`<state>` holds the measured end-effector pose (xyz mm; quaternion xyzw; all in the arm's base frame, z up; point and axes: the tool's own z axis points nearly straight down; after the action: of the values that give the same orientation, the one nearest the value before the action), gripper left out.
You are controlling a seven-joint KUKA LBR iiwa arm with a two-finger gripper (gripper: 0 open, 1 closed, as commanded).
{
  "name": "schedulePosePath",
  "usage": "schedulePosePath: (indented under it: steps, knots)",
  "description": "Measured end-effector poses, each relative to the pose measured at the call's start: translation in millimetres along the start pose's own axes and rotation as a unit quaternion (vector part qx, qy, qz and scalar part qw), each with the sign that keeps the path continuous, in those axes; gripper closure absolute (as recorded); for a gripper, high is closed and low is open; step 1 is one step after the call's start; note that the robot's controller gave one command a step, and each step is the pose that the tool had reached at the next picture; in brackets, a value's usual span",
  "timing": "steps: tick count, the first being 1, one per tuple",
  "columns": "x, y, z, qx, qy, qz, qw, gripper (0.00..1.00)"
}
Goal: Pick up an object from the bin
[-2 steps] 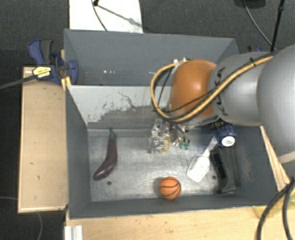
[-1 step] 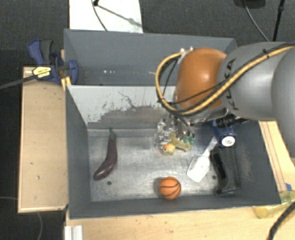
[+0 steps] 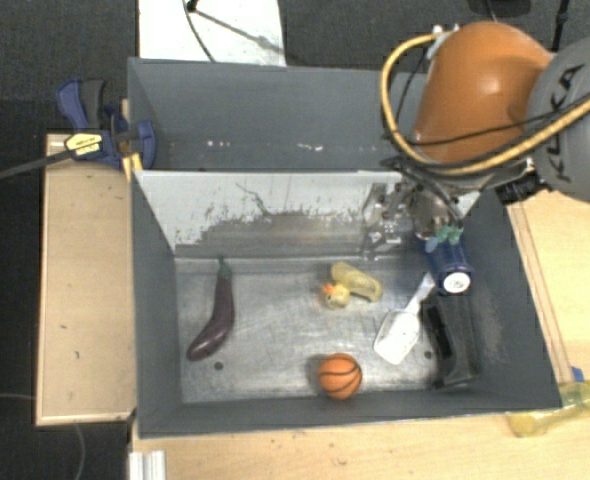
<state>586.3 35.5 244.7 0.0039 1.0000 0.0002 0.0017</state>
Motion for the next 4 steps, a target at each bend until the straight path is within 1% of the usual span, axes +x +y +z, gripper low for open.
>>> schedulePosePath:
  steps: [1,2,3,4]
  knots:
    - [0.0,0.0,0.0,0.0,0.0,0.0,1.0,1.0]
    - [5.9,12.0,91.7,0.0,0.0036,-0.082,0.9967,0.0]
    - [4.2,11.7,88.1,0.0,0.0002,-0.08,0.9968,0.0]
    - [-9.6,-3.7,170.4,-0.001,-0.0048,-0.078,0.9969,1.0]
